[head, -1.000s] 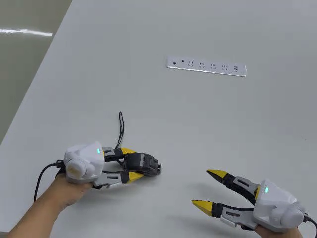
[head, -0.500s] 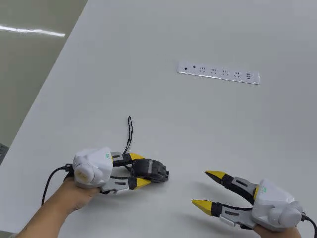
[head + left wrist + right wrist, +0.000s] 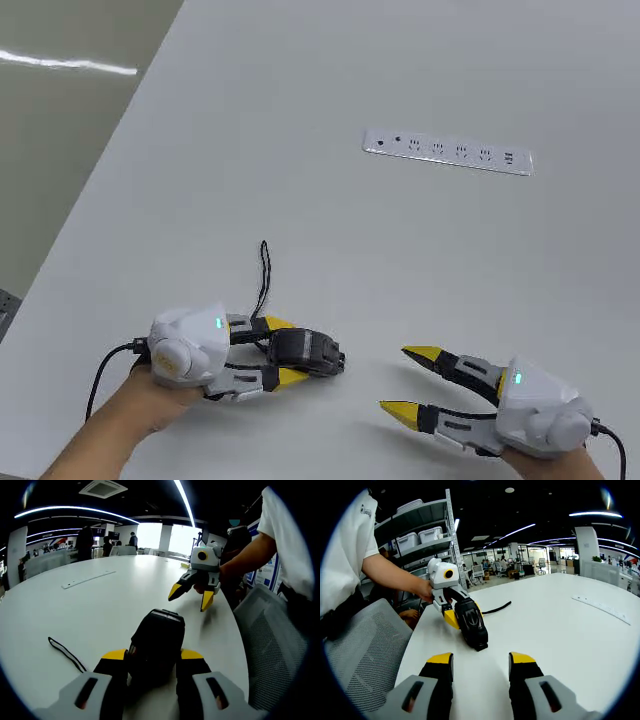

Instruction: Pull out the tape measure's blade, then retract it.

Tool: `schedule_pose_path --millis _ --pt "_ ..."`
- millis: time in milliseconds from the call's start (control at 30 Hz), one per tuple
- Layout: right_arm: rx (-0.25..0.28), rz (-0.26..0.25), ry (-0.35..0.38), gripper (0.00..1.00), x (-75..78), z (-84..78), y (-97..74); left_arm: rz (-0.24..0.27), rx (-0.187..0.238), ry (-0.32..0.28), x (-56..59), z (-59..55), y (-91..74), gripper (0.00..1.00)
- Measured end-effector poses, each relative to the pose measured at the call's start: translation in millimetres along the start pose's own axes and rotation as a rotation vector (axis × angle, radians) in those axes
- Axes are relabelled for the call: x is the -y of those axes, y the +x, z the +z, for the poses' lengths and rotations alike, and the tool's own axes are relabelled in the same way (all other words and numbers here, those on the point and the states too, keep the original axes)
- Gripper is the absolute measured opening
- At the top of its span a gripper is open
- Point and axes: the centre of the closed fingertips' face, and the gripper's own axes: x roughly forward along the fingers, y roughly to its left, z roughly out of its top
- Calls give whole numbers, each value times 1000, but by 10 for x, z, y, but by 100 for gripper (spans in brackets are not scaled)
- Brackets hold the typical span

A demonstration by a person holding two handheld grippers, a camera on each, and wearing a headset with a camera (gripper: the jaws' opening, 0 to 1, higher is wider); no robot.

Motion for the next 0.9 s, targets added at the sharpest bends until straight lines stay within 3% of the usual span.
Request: schedule_pose_path --millis 567,900 --pt "-13 53 -15 42 -22 -33 268 15 10 -15 -8 -2 2 34" --pt "-21 80 -22 40 -16 -25 398 -7 8 -9 -4 -5 12 33"
